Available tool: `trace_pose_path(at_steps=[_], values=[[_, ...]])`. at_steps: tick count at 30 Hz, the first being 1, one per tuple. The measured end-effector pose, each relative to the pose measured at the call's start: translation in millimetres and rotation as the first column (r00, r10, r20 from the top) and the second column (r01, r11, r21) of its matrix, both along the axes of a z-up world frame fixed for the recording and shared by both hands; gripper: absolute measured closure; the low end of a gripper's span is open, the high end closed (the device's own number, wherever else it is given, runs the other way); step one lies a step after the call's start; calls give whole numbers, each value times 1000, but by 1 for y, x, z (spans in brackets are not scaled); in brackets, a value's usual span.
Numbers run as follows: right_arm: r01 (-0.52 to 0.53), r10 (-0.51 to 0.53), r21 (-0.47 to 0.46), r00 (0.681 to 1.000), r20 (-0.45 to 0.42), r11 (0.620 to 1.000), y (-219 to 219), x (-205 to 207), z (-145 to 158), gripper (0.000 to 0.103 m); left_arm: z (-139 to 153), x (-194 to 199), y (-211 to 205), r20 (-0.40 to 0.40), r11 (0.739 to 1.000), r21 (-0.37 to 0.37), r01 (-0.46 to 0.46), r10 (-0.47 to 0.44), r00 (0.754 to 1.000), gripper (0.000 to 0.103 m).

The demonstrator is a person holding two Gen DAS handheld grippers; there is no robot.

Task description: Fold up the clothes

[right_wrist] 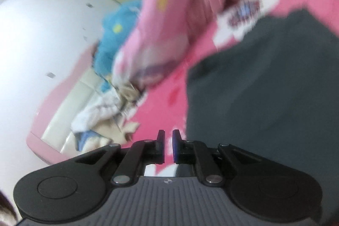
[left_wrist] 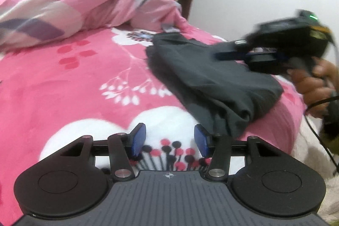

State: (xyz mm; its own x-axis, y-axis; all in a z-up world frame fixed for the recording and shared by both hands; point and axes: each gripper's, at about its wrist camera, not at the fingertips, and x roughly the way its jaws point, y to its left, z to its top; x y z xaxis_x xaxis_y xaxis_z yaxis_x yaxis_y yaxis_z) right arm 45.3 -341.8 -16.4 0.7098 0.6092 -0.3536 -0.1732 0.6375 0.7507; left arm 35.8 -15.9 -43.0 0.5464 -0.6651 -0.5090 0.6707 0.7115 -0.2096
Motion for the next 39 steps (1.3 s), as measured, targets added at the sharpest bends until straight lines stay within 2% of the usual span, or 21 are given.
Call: trace_pose_path(at_steps=[2,4,7,8,9,11,12,14,16,19,21,24,25,26,27,29,30,32,35,37,39], values=[[-16,18,-85,1000,21,996,2,-18,10,94,3,-1,3,-1,1000,-11,-17,17,1000,53],[-65,67,-178,998,6,982,13,-28,8,94,7,-3,5,5,999,-14,-29,29,1000,53],[-145,129,-255,989,-78,956,35,-27,-13,94,13,-10,4,25,1000,-15,-24,24,999,53],[-147,127,-243,987,-98,959,39,-23,-24,95,15,-12,3,30,1000,-16,-21,21,999,53],[-149,125,-231,985,-118,961,43,-20,-35,100,17,-14,1,35,1000,-14,-19,20,999,53],[-130,110,-166,986,-127,978,39,-17,-43,99,20,-18,-2,51,1000,1,-24,23,998,53],[-113,99,-139,990,-105,984,33,-20,-37,95,22,-19,-4,59,1000,5,-24,24,998,53],[-72,67,-93,996,-60,993,18,-29,-25,95,29,-21,-10,76,1000,-14,-5,6,997,53],[8,-9,-100,1000,-8,995,-3,-45,-12,95,35,-22,-21,96,999,-39,32,-28,995,53],[141,-136,-100,989,63,985,-35,-71,3,95,40,-24,-46,134,992,-60,111,-102,986,53],[217,-210,-101,975,78,971,-53,-85,3,95,37,-25,-63,154,986,-71,154,-142,978,53],[293,-289,-143,956,50,945,-75,-94,-14,95,16,-17,-81,72,982,-57,180,-175,982,53],[311,-313,-166,950,17,936,-81,-92,-27,95,8,-13,-85,39,985,-31,170,-169,985,53],[329,-338,-188,941,-16,925,-88,-91,-39,103,-1,-10,-87,10,987,-8,158,-158,987,53],[343,-357,-192,933,-41,919,-94,-90,-48,103,-7,-8,-86,-3,988,-9,151,-151,989,53],[359,-367,-121,929,-51,925,-102,-92,-49,103,-10,-5,-84,-27,990,-24,137,-138,990,52],[357,-365,-150,931,-30,922,-100,-91,-40,98,-9,-4,-83,-38,991,-34,131,-132,990,52],[343,-340,-211,939,52,915,-95,-87,-16,97,-11,-3,-82,-47,991,-41,127,-129,991,52],[312,-293,-223,949,116,924,-88,-61,6,97,-12,-3,-81,-37,991,-37,132,-133,990,52],[290,-264,-225,954,140,930,-84,-38,11,97,-11,-4,-81,-37,991,-38,129,-130,991,52],[262,-238,-226,963,128,938,-83,-12,8,97,-11,-5,-82,-38,991,-42,124,-126,991,52]])
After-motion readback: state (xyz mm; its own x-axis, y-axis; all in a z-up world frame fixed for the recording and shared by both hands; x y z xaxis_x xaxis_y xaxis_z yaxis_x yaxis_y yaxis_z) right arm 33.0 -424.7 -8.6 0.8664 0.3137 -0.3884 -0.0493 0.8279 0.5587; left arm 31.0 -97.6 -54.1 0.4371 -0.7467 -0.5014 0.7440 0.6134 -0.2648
